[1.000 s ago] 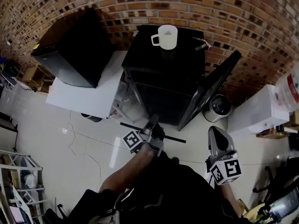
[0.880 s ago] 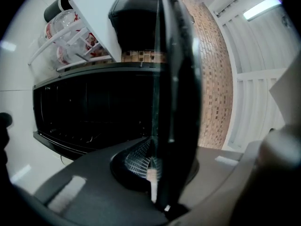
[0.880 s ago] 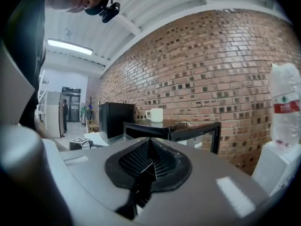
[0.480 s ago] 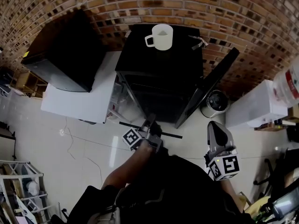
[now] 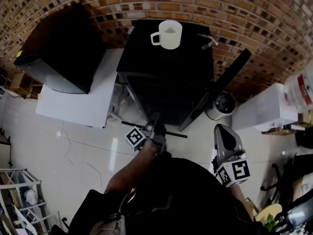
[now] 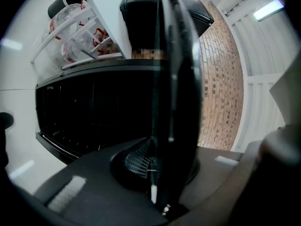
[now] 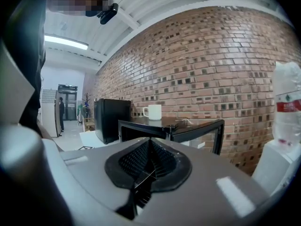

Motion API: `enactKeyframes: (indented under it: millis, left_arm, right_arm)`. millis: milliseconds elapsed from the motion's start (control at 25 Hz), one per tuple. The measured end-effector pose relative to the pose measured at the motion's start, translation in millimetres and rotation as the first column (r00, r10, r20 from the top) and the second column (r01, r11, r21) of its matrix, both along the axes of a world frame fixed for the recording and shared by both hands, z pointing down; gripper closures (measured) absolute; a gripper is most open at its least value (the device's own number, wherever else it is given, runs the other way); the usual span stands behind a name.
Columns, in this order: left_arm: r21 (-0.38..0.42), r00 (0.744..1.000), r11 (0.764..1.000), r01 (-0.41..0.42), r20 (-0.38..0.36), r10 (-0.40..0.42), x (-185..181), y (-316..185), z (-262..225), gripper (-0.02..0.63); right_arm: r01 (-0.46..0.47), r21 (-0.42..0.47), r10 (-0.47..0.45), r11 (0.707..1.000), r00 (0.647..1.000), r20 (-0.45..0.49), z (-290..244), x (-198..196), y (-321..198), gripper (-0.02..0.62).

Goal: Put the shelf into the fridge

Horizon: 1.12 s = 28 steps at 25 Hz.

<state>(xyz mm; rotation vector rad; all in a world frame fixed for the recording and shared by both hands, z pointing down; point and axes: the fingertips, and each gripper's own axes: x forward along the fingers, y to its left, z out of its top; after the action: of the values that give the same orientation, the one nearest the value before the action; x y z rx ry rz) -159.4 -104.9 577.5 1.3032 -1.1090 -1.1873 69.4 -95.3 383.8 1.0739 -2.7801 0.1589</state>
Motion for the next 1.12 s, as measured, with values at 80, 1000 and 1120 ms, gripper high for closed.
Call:
enactKeyframes:
  millis: [80,1000,1120]
  left_arm:
    - [-0.001,1.0,1.0,0.002,0.0,-0.002,-1.0,-6.2,1.0,0.6]
    - [-0.014,0.998,0.998,0.068,-0.012,-0.068,-7.5,-64.8,29.7,0.6]
    - [-0.006,0.997,0.997,0.074,-0.008,-0.074,-8.3,-72.8,30.1,0.6]
  right_arm:
    - [-0.006,-0.005,0.006,1.0,1.0,0.002,0.1,-0.5,-2.8,0.589]
    - [-0.027,-0.012,0.027,1.0,0.999,-0.022,-2.1,0.0,-23.8,0.589]
    - [-0.029,-0.004,0.029,1.0,0.999,-0.028,-2.8,1.2,-24.5,0.589]
